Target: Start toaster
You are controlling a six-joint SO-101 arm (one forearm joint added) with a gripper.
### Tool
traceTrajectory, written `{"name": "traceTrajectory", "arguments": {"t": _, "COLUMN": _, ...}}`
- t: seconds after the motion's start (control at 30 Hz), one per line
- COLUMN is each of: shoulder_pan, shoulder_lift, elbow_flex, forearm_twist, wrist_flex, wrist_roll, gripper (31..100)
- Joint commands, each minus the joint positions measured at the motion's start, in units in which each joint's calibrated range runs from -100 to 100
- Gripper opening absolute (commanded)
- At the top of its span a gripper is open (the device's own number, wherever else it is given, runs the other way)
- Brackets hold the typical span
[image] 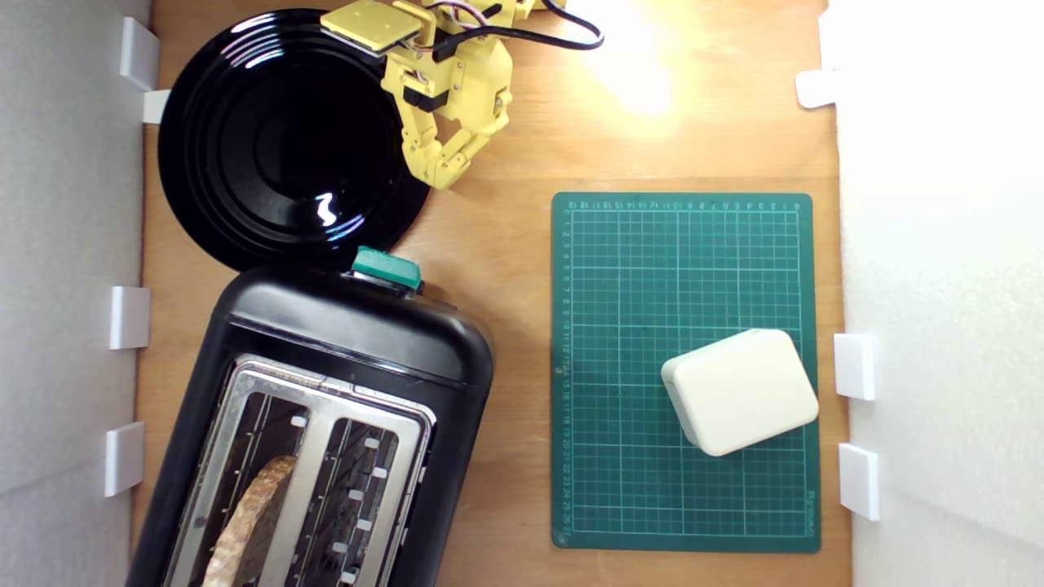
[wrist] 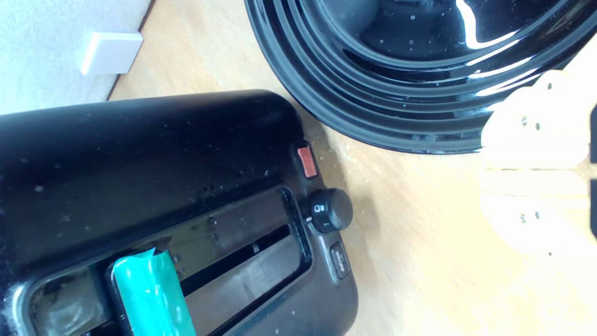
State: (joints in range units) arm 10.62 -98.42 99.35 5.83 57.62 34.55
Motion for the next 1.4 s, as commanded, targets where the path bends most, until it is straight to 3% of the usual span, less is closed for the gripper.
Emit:
{"name": "traceTrajectory", "arguments": {"t": 0.0, "shoulder_pan": 0.65, "shoulder_lift": -0.67, "elbow_flex": 0.47, "forearm_twist": 0.83, "wrist_flex": 0.76, "wrist_roll": -0.19, "gripper": 31.3}}
{"name": "traceTrajectory", "arguments": {"t": 0.9, "shoulder_pan": 0.89, "shoulder_lift": -0.67, "elbow_flex": -0.26, "forearm_twist": 1.21, "wrist_flex": 0.76, "wrist_roll": 0.07, "gripper": 31.3}}
{"name": "traceTrajectory", "arguments": {"t": 1.03, "shoulder_pan": 2.87, "shoulder_lift": 1.08, "elbow_flex": -7.17, "forearm_twist": 1.12, "wrist_flex": 0.76, "wrist_roll": 0.18, "gripper": 31.3}}
{"name": "traceTrajectory", "arguments": {"t": 1.37, "shoulder_pan": 2.56, "shoulder_lift": 21.9, "elbow_flex": -27.34, "forearm_twist": 1.02, "wrist_flex": 0.76, "wrist_roll": -0.09, "gripper": 31.3}}
